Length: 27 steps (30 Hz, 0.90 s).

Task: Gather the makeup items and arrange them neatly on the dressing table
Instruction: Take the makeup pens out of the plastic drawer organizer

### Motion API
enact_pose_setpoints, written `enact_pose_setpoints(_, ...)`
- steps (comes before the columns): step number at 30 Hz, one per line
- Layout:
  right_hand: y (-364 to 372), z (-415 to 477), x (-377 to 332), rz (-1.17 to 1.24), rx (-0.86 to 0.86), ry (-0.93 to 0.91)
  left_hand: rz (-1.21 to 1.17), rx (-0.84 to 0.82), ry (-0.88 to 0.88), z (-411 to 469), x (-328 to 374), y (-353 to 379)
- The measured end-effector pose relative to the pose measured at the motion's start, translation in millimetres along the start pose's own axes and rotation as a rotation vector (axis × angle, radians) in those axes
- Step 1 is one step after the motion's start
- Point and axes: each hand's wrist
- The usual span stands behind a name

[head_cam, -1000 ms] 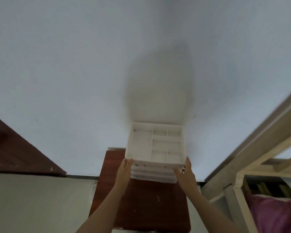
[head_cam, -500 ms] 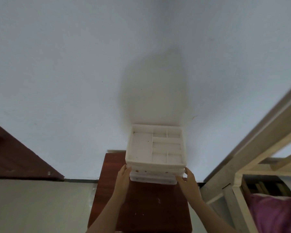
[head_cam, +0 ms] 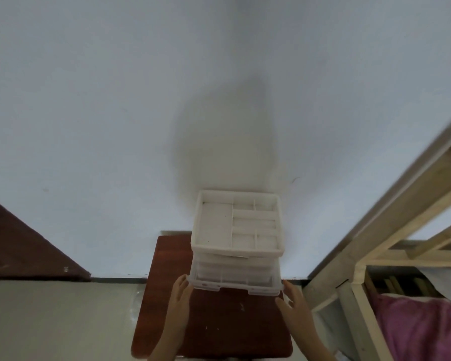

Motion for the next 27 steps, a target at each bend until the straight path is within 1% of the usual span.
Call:
enact_pose_setpoints(10, 6, -12, 17, -0.020, 0.035, -0.043, 0.055, -0.034, 0.039, -17, 0, -13)
enact_pose_setpoints(17, 10, -19, 21, -0.034, 0.095, -0.055, 0.116, -0.058, 0.041, -15, -4, -23)
enact_pose_setpoints(24, 12, -20, 23, -0.049, 0.117, -0.042, 0.057, -0.094, 0.043, -15, -4, -25)
enact_pose_setpoints(27, 11, -20, 23, -0.040, 0.118, -0.034, 0.075, -0.093, 0.039, -13, -4, -25)
Point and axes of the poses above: each hand's wrist, its own z-axis towards the middle knuckle, its own y-axis out of the palm, x = y × z, and after that the axes turned 3 degrees about y, right-handed
